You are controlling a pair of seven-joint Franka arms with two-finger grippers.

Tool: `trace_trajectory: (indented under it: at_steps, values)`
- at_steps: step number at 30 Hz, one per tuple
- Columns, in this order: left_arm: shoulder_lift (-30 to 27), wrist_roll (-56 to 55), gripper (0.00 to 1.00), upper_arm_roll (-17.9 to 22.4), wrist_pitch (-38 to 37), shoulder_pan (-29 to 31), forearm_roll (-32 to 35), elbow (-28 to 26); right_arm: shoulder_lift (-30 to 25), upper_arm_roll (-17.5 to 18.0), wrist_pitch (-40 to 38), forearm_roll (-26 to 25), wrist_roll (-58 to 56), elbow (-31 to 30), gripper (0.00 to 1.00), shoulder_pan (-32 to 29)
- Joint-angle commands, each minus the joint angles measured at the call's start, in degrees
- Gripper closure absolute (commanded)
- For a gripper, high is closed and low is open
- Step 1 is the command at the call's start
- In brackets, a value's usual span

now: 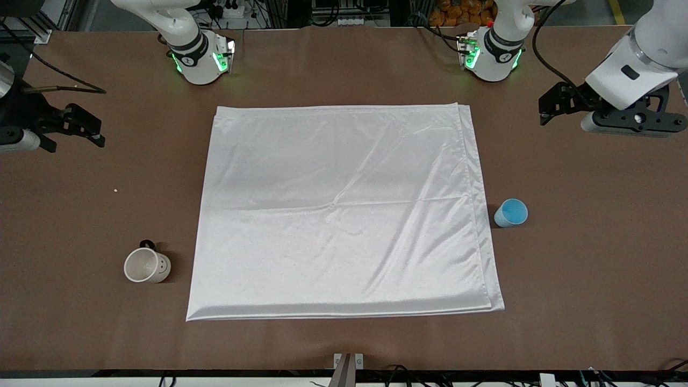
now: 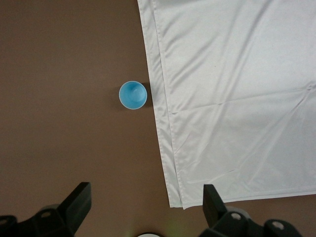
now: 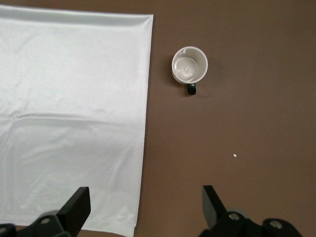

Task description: Place blue cup into white mug on cloth

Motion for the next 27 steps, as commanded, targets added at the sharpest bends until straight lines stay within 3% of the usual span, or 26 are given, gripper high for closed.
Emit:
trace_trajectory:
  at_steps: [1, 27]
  values:
    - [-0.2, -0.9, 0.00, 0.2, 0.4, -0.1, -0.1, -0.2, -1.8, -0.1, -3.8, 1.4, 1.6, -1.1, 0.00, -0.5]
    - [2.9, -0.7, 0.00, 0.1, 0.4, -0.3, 0.1, 1.0, 0.3, -0.3, -3.3, 1.3, 0.8, -0.7, 0.00, -0.8]
